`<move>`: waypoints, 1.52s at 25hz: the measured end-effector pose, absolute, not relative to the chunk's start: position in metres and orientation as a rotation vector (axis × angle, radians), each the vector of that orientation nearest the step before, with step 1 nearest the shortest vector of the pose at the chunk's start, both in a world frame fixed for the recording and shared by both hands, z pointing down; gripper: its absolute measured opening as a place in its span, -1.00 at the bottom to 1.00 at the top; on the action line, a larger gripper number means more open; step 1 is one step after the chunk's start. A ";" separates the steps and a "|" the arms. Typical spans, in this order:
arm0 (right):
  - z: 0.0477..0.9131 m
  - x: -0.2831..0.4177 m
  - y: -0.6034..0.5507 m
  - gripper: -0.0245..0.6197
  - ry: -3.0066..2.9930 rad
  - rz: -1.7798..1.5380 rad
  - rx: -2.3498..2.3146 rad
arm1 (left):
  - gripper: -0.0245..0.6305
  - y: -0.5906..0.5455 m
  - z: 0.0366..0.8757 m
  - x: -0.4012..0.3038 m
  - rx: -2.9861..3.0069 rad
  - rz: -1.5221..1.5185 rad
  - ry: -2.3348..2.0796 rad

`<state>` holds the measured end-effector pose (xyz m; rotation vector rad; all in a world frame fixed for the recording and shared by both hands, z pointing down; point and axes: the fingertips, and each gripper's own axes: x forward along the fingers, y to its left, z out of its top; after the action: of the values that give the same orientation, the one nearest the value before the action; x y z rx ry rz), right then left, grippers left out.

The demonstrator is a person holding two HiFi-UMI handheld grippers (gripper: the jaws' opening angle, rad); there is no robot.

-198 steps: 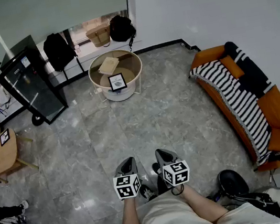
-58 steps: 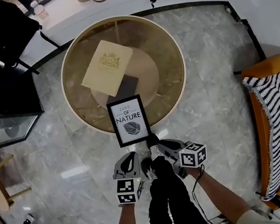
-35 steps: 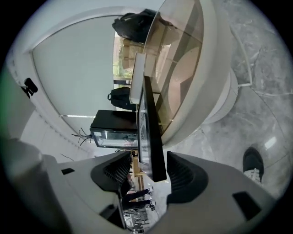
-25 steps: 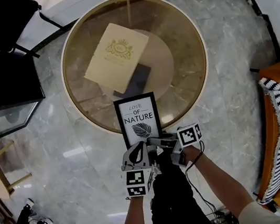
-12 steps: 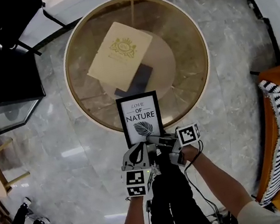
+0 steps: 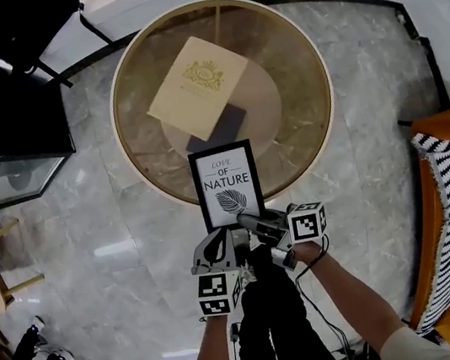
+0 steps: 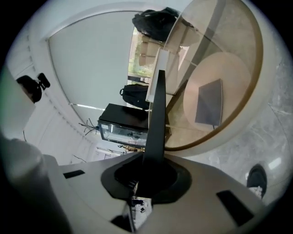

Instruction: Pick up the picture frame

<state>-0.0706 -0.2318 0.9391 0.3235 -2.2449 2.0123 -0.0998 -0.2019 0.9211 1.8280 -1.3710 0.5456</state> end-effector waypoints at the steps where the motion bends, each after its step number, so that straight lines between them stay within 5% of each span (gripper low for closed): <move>1: 0.936 -0.071 -0.232 -0.70 -2.262 1.968 0.340 | -0.86 -0.201 0.920 -0.101 1.830 0.551 -1.370; 38: 0.725 -0.044 -0.160 -0.71 -2.309 1.754 0.756 | -0.86 -0.145 0.722 -0.091 1.887 0.450 -1.296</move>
<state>-0.0436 -0.1597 0.7249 0.7562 -2.3086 1.7540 -0.0911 -0.1453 0.7218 1.8874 -1.2963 0.4496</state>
